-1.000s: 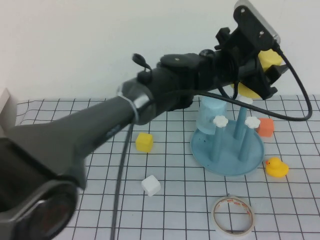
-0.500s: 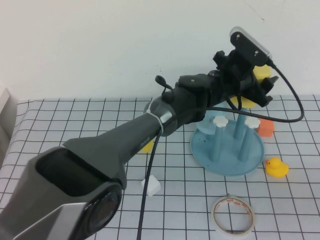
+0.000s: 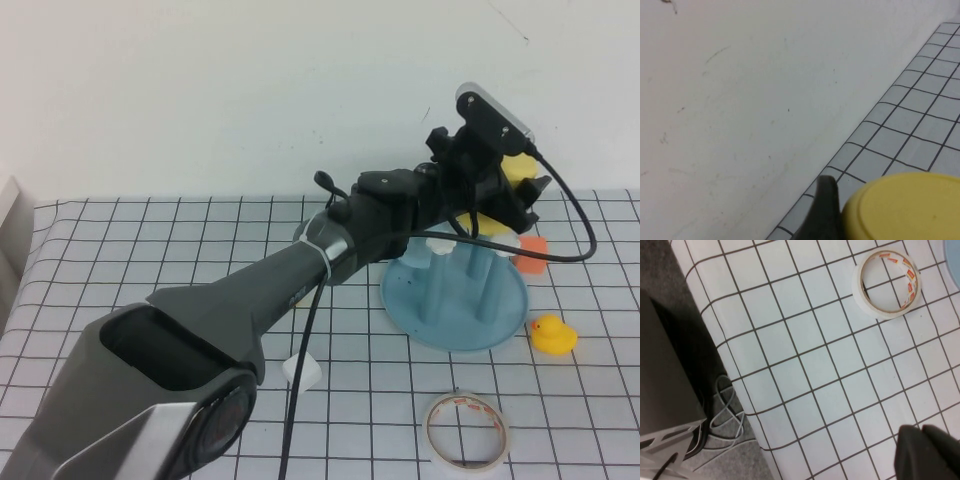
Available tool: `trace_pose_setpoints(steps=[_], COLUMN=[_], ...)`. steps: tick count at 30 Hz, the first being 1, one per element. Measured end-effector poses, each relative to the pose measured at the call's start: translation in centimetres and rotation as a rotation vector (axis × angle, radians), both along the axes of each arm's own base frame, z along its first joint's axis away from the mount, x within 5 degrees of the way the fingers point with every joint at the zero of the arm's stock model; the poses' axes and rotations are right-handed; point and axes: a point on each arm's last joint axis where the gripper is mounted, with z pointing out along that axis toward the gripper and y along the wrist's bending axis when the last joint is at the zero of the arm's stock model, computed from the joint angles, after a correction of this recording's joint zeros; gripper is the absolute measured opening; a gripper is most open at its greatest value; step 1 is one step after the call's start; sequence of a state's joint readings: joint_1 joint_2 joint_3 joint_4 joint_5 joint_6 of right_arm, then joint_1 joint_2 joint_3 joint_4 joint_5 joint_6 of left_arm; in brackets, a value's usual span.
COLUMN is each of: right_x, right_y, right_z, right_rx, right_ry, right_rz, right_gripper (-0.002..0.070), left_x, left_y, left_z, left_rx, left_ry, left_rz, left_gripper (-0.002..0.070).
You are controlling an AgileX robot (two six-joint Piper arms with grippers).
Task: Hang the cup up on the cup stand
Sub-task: Place the cup on the cup holder
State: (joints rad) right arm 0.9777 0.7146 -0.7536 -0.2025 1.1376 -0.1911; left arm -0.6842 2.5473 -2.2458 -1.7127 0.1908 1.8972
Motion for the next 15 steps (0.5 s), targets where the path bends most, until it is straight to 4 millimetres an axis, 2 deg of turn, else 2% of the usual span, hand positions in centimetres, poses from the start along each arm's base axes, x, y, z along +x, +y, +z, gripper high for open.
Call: trace_pose_setpoints(steps=[8, 15], right_x=[0.00, 0.00], right_y=[0.00, 0.00], right_z=[0.00, 0.00], right_rx=[0.000, 0.000], right_ry=[0.000, 0.000], right_rz=[0.000, 0.000], right_gripper=[-0.0001, -0.0001], left_x=[0.21, 0.43], left_y=[0.09, 0.28], left_z=[-1.01, -1.07], left_rx=[-0.018, -0.049], left_ry=[0.047, 0.088], left_rz=[-0.002, 0.019], left_gripper=[0.0552, 0.0571])
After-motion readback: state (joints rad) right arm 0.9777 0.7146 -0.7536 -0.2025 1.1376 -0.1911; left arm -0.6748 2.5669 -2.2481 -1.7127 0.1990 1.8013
